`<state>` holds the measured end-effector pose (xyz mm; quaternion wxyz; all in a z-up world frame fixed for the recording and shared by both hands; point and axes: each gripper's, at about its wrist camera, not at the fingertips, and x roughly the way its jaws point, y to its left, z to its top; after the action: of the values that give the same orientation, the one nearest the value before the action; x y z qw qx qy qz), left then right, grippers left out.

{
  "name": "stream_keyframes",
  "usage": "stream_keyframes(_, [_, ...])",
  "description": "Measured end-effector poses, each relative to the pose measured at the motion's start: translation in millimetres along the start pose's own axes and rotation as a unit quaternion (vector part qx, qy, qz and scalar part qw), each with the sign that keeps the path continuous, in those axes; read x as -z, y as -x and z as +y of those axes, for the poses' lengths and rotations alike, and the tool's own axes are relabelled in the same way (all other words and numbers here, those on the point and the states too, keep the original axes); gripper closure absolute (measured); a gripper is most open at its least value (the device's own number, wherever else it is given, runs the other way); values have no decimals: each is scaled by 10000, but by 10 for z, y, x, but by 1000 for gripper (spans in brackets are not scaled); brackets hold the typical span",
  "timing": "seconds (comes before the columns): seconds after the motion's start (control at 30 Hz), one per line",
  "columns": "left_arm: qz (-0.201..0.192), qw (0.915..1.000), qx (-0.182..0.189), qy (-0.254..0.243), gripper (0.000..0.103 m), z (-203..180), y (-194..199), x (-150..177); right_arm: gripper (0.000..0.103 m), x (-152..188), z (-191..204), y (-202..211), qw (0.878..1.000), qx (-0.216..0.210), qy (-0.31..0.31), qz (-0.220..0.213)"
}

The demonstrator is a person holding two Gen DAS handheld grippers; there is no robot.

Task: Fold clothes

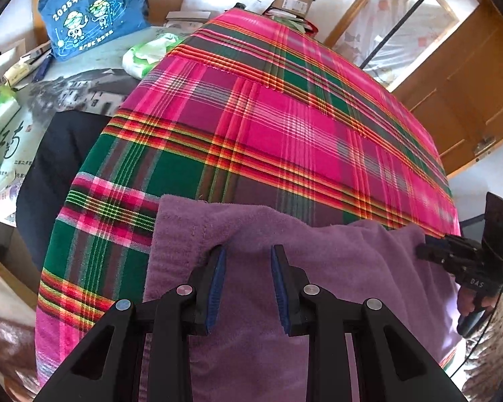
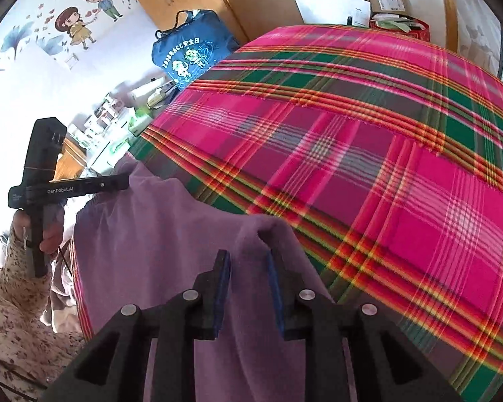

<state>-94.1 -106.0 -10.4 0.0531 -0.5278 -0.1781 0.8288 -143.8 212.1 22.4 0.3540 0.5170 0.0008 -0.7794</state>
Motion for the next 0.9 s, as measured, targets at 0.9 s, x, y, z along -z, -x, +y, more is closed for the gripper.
stream_keyframes(0.9, [-11, 9999, 132, -4, 75, 20, -13, 19, 99, -26, -307, -14, 9915, -188, -1169, -548])
